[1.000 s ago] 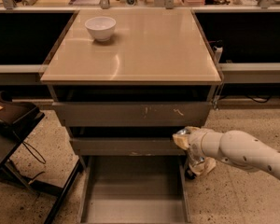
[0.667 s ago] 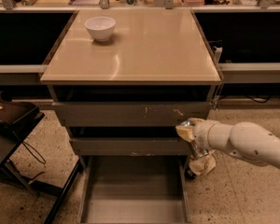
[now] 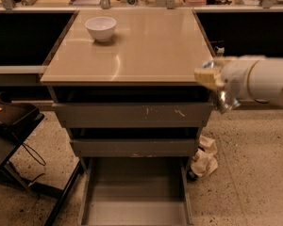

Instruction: Pick redbull can from bottom drawer and place on counter

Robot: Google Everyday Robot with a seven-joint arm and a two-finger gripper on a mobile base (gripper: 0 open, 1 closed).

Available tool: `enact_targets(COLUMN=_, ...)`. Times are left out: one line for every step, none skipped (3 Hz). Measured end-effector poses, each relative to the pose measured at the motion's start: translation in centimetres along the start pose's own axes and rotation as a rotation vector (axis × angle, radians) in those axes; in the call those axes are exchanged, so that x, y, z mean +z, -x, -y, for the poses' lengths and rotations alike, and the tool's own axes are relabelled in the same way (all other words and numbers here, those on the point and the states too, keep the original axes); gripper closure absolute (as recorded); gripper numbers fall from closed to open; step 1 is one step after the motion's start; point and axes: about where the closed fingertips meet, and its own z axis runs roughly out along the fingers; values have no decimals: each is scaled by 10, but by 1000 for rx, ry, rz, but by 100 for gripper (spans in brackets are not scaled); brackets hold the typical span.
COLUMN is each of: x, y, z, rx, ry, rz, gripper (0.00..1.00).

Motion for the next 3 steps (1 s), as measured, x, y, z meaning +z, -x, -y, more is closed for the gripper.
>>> enact_targets(x=-31, y=62, z=-10, rx=-85, ry=-39, rz=44, gripper=100)
enact_targets(x=-30, y=61, z=-11, rx=-85, ry=-39, rz=42, gripper=100)
enact_targets(x=-24, y=87, z=3, rx=-99, ry=-18, rz=58, gripper=100)
